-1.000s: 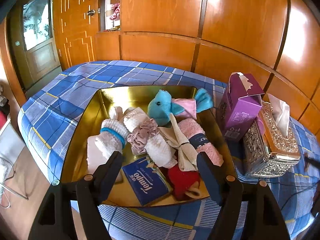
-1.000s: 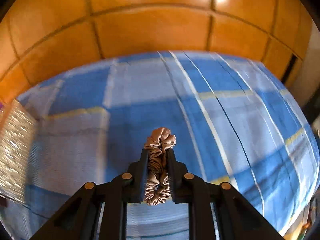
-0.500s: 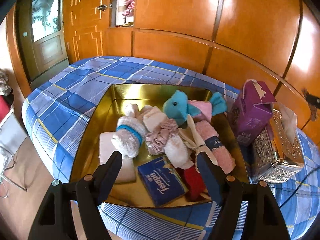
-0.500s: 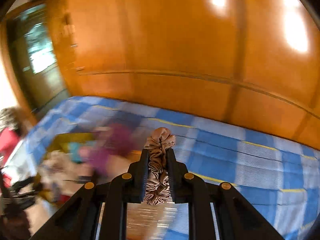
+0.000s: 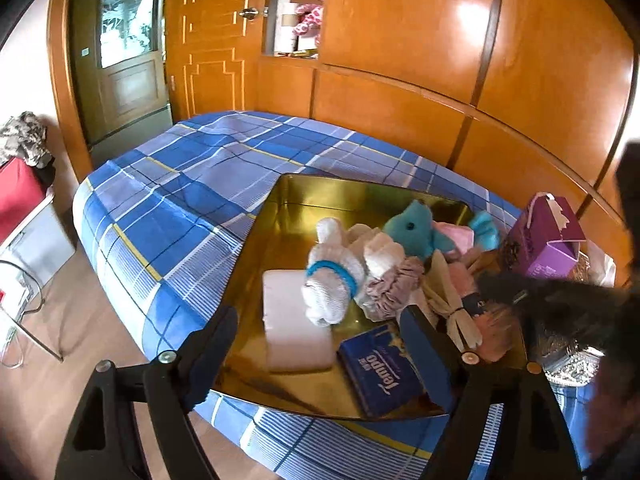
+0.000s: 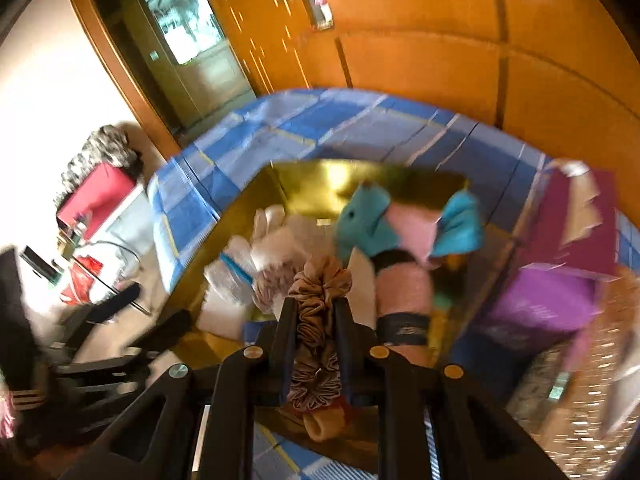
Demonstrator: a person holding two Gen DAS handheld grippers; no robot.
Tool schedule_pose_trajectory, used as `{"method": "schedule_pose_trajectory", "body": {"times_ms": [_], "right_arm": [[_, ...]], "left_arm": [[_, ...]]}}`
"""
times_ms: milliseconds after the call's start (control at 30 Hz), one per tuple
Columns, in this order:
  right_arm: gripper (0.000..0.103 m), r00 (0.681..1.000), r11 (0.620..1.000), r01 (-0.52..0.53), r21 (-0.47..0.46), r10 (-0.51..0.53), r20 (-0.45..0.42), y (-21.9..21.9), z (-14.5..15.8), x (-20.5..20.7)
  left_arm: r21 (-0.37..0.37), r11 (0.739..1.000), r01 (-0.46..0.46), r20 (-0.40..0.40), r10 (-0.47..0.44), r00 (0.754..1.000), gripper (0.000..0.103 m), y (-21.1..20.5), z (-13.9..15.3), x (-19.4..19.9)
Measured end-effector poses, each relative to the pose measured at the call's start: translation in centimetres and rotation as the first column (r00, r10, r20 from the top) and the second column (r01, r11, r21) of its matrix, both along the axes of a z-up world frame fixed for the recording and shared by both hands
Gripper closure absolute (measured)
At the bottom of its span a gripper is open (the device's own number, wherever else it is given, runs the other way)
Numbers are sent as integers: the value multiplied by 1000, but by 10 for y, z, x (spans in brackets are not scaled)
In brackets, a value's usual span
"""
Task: Organize soft objects
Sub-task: 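Carry the brown scrunchie with the right tool into the tray and release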
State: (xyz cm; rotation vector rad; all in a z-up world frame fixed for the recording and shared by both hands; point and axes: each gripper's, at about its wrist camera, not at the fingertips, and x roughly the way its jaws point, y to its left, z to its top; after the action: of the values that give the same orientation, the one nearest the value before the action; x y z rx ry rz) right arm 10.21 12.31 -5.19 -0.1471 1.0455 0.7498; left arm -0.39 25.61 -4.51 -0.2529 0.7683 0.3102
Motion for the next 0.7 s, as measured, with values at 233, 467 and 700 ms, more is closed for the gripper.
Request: {"method": "schedule_pose_trajectory", "body": {"times_ms": [233, 467, 700], "right_arm": [[81, 996, 989, 1, -145, 11, 83, 17, -37, -1], [58, 995, 987, 37, -154, -21, 101, 9, -37, 3], [37, 974, 988, 69, -135, -38, 225, -1, -11, -18]], "left_arm": [[2, 1000, -10, 12, 10, 1000, 12, 1, 1, -1], [15, 1000, -10, 18, 10, 1000, 5, -4, 3, -2], [31, 999, -7, 33, 6, 999, 0, -11, 9, -4]]}}
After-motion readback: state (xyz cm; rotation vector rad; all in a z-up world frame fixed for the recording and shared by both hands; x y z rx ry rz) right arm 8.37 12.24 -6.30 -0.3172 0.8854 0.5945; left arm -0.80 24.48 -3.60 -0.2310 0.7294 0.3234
